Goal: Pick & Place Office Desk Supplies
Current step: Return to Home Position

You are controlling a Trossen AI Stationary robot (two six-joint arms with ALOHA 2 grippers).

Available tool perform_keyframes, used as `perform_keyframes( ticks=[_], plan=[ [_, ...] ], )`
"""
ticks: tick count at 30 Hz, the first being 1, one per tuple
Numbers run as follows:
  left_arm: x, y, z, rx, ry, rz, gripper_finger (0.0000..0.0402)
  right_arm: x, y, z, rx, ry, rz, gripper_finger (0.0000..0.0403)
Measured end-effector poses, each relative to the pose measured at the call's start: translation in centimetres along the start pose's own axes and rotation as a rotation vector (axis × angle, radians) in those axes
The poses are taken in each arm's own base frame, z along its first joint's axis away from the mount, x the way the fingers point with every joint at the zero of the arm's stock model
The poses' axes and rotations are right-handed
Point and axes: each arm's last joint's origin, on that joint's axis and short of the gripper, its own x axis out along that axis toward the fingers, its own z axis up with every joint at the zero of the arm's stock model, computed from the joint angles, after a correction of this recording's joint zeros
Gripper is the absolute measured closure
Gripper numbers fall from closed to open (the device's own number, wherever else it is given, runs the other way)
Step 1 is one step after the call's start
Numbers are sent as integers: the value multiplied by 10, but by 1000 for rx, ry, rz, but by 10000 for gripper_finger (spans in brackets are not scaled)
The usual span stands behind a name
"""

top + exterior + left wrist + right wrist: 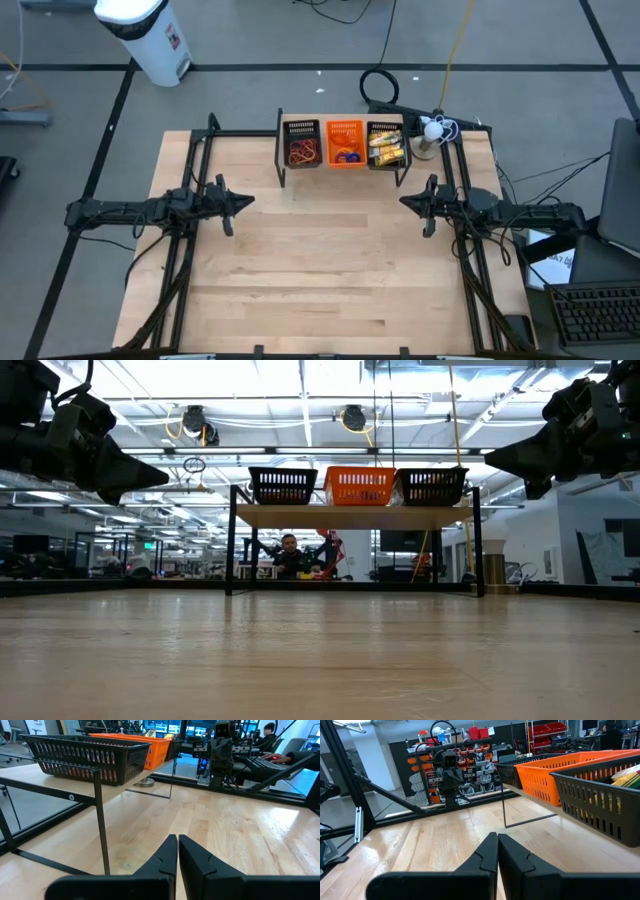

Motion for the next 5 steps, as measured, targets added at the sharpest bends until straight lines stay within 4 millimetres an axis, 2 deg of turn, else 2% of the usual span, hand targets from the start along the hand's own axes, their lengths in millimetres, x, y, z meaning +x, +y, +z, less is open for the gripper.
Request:
perform_keyframes(
  ticks=[5],
  plan=[
    [0, 0, 0, 0, 0, 0, 382, 0, 0, 0, 0, 0, 0, 403]
  ],
)
